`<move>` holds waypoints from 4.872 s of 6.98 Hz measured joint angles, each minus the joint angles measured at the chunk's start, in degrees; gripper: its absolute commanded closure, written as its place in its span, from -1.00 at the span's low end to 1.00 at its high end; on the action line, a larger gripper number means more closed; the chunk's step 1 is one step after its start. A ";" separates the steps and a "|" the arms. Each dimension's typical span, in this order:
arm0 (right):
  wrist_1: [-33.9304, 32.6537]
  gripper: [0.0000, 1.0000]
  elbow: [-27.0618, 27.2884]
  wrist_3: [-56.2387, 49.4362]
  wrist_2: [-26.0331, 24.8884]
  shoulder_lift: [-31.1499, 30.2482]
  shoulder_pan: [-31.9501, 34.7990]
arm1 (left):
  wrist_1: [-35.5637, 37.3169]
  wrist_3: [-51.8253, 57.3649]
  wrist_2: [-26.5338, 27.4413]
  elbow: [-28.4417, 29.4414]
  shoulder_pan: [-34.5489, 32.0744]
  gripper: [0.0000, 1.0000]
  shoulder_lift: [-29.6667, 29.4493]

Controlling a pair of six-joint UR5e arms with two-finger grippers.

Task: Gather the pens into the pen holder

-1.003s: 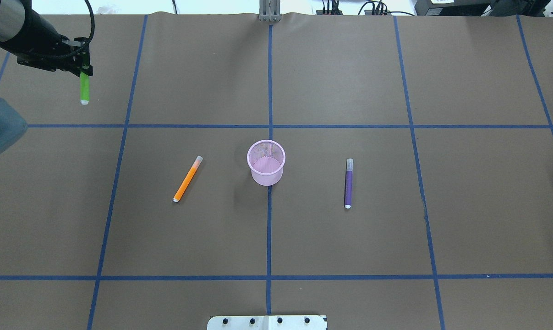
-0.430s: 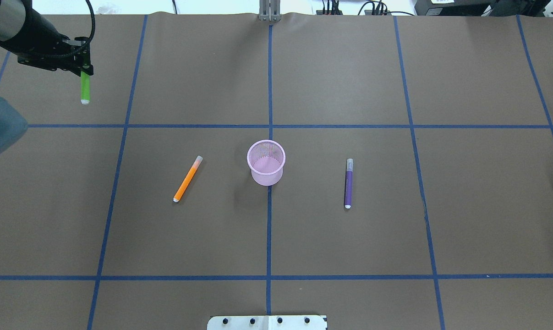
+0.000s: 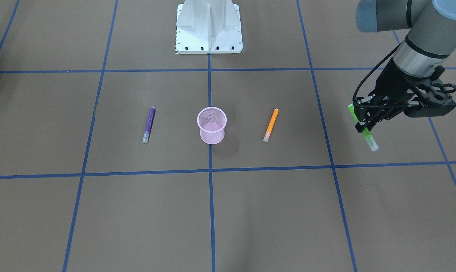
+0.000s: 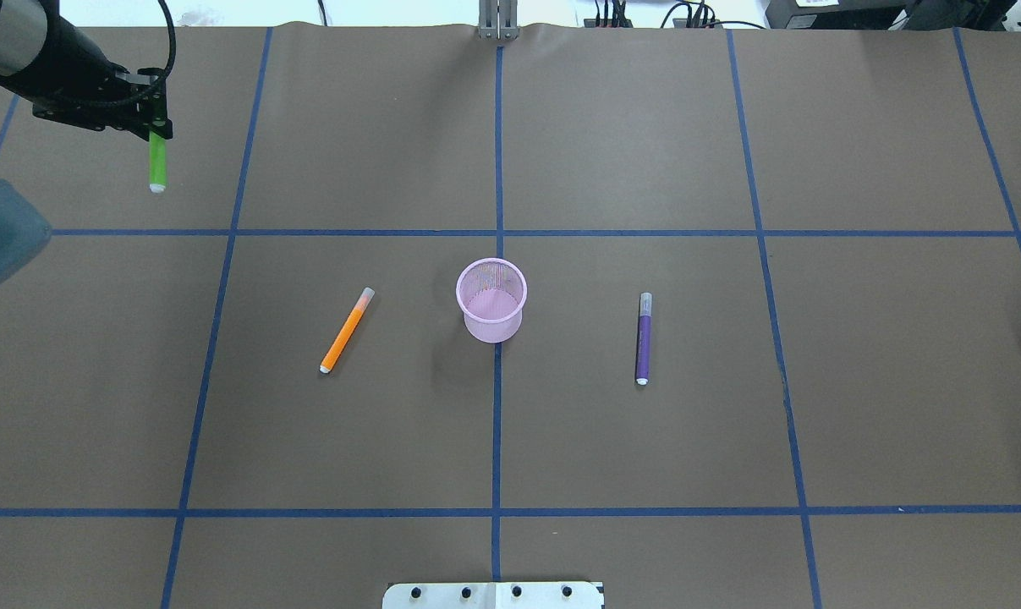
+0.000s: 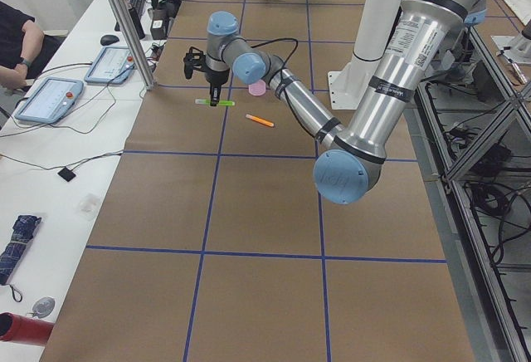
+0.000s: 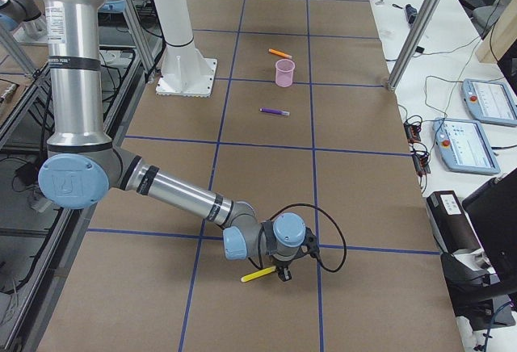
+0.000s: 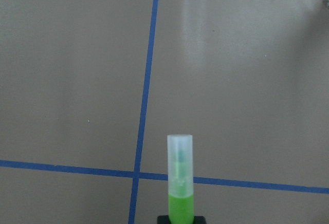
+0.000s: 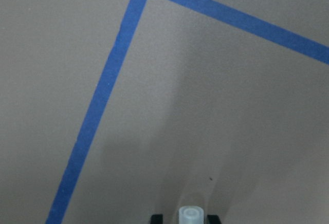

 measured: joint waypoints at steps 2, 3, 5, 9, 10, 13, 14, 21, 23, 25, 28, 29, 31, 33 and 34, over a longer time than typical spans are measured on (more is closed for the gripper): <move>0.03 1.00 -0.23 0.07 0.01 -0.03 0.00 | 0.38 0.00 -0.12 -0.04 0.00 1.00 -0.38; -0.01 1.00 -0.10 0.06 0.11 -0.02 0.00 | 1.51 -0.01 -0.12 -0.16 0.00 1.00 -1.05; 0.10 1.00 1.34 0.37 2.35 0.55 0.06 | 3.87 -0.17 0.00 -0.43 0.00 1.00 -2.87; 0.23 1.00 4.64 5.23 3.57 4.06 3.72 | 4.18 -12.05 11.04 -1.31 6.36 1.00 -7.51; 0.24 1.00 5.27 7.98 3.45 5.27 4.69 | 4.05 -16.88 15.93 -1.53 10.13 1.00 -8.87; 0.75 1.00 9.04 19.11 2.09 7.37 5.34 | 3.72 -30.58 30.56 -2.07 22.30 1.00 -13.41; 0.76 1.00 9.70 21.90 1.51 8.31 5.37 | 3.15 -33.99 36.92 -1.78 27.16 1.00 -14.81; 0.27 1.00 10.41 28.65 1.14 14.00 5.30 | -6.52 -39.89 58.11 16.27 36.91 1.00 -23.01; 0.21 1.00 10.41 28.72 1.23 14.13 5.29 | -6.97 -39.90 59.36 17.33 38.18 1.00 -22.90; 0.34 1.00 10.47 28.78 1.39 14.16 5.29 | -7.02 -39.86 60.39 17.03 39.13 1.00 -22.55; 0.60 1.00 10.53 28.79 1.49 14.16 5.23 | -7.05 -39.98 64.69 16.99 42.67 1.00 -21.40; 0.66 1.00 10.53 28.79 1.50 14.16 5.22 | -7.08 -40.00 65.81 17.04 43.64 0.68 -21.10; 0.59 1.00 10.90 28.79 1.52 14.16 5.15 | -7.11 -40.01 66.45 16.93 44.22 -1.00 -20.51; 0.04 1.00 11.26 28.81 1.64 15.13 5.05 | -7.05 -39.74 66.33 15.38 44.29 -1.00 -20.31; -0.11 1.00 11.27 28.90 1.72 15.89 4.98 | -6.66 -39.17 65.63 12.73 44.29 -1.00 -20.13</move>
